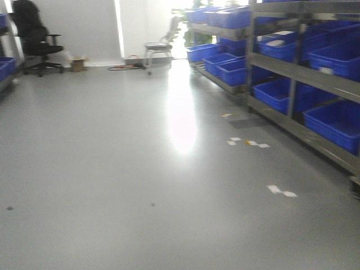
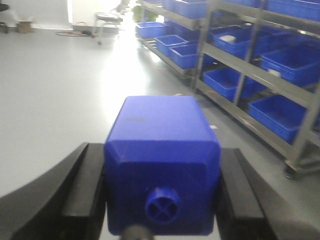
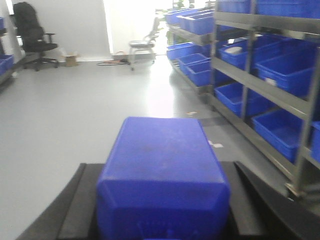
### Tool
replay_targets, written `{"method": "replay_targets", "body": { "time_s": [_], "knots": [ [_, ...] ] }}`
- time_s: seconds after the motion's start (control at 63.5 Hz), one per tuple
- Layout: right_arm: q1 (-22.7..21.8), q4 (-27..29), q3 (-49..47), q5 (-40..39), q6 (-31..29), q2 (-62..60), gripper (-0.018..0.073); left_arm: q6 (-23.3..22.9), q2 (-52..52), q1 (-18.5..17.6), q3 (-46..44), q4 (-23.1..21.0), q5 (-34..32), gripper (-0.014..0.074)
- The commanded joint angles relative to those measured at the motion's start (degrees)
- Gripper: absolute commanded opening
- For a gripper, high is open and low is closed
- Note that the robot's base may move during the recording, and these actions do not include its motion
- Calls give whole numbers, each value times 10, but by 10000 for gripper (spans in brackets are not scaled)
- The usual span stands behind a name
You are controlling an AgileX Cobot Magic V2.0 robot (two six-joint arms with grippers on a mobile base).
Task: Pick and sort blue part to right shelf
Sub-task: 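Drive the base up to the shelf of blue bins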
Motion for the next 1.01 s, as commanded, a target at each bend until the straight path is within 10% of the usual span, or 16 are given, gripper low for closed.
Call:
{"method": "replay_targets", "body": {
  "time_s": [0.0,0.991],
  "knots": [
    [-5,-4,-17,-53,-4,4,425,3,4,0,-18,-5,-52,386],
    [-5,-4,-17,-53,-4,4,425,3,4,0,-18,-5,-52,386]
  ]
}}
